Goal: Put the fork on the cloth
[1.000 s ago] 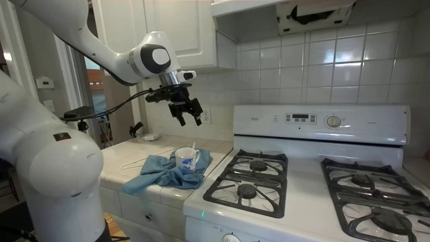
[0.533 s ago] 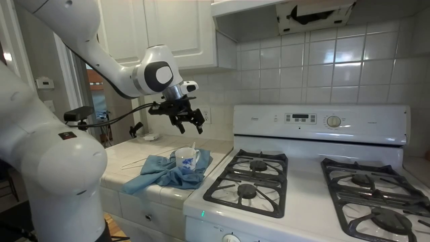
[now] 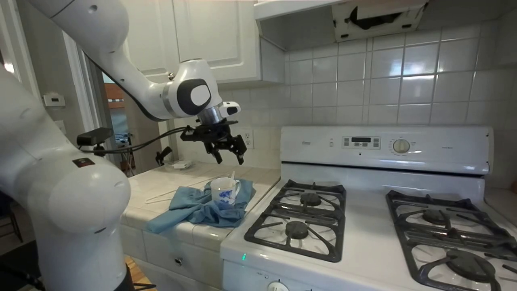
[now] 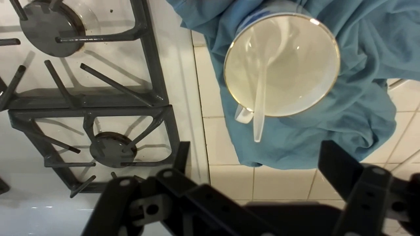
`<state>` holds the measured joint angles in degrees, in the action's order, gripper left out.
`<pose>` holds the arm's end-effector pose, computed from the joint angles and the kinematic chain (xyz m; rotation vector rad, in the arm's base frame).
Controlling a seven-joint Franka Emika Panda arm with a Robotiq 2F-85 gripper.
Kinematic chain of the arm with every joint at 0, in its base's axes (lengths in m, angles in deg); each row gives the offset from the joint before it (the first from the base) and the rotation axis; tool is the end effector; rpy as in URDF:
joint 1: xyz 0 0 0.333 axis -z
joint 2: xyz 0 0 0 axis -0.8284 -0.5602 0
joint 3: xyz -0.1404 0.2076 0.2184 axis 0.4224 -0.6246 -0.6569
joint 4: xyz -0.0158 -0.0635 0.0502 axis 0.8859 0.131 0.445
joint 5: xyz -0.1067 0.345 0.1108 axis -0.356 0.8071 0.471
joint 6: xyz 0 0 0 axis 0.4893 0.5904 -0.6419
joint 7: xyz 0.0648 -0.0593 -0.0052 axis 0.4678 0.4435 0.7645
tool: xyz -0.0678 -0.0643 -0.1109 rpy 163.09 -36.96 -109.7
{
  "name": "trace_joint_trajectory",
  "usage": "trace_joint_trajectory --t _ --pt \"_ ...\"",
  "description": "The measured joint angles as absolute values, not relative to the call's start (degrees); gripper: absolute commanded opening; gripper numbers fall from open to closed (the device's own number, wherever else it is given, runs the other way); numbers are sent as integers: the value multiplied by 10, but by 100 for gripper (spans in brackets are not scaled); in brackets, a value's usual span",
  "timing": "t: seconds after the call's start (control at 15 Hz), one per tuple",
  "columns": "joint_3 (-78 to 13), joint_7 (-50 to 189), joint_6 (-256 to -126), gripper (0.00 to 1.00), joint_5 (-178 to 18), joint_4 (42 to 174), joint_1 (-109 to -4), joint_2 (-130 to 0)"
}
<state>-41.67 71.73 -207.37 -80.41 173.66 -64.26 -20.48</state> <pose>0.3738 0.0904 0.3878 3.0321 0.3704 0.5762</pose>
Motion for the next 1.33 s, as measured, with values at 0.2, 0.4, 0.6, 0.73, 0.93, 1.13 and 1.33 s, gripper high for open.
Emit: trace_joint_trajectory --t 0.2,0.4,0.6,0.73,0.93,1.13,1.33 --pt "-412 717 -2126 100 -795 1737 -642 -224" --pt "-405 719 -2176 100 -776 1737 -648 -255" --pt "-394 728 -2198 100 -748 1736 -666 -284" --pt "-387 738 -2199 100 -728 1734 -684 -295" --pt "-386 739 -2197 80 -720 1732 -693 -300" --pt "-386 739 -2194 66 -720 1731 -691 -300" --pt "-385 739 -2179 51 -720 1731 -690 -300"
